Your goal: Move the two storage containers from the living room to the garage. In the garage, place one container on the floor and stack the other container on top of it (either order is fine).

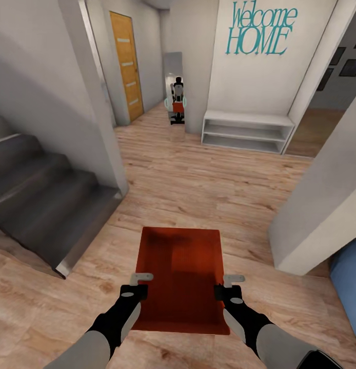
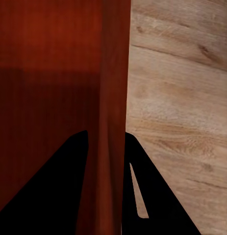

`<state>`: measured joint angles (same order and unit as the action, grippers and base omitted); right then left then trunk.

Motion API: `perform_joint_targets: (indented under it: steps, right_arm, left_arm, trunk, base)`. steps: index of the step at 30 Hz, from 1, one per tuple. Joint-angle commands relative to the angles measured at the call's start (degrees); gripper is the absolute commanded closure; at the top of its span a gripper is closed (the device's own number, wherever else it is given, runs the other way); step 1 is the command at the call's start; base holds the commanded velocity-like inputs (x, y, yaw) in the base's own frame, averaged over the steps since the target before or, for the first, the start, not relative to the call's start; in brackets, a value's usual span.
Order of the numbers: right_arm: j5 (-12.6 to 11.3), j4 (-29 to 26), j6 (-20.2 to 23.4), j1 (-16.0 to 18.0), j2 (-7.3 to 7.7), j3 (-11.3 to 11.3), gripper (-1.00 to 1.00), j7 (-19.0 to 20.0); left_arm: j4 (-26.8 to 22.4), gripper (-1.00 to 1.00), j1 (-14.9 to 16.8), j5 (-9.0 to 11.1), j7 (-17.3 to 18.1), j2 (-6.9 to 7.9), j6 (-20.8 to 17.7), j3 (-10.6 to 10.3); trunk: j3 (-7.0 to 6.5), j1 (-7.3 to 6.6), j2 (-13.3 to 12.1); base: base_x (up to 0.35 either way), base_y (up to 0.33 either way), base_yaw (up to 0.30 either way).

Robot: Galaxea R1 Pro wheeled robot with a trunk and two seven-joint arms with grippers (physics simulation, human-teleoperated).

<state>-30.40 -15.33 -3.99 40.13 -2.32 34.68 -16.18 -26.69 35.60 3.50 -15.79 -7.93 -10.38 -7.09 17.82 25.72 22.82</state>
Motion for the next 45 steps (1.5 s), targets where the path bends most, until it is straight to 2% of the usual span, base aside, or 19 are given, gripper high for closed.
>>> perform_joint_targets:
  steps: [1,45]
  right_arm:
    - [0.5,-0.1,-2.5,0.1,0.92,-0.8,1.0,-1.0]
    - [0.5,-0.1,-2.5,0.1,0.83,-0.7,1.0,-1.0]
  left_arm:
    - [0.6,1.0,0.0,1.3,-0.7,0.11,-1.3,-0.8]
    - [0.0,1.0,0.0,1.4,-0.7,-0.15,-1.3,-0.7]
  trunk:
    - [0.09,0.06,0.1]
    - [0.09,0.06,0.1]
  base:
    - [0.322,0.0,0.0]
    - [0.322,0.0,0.0]
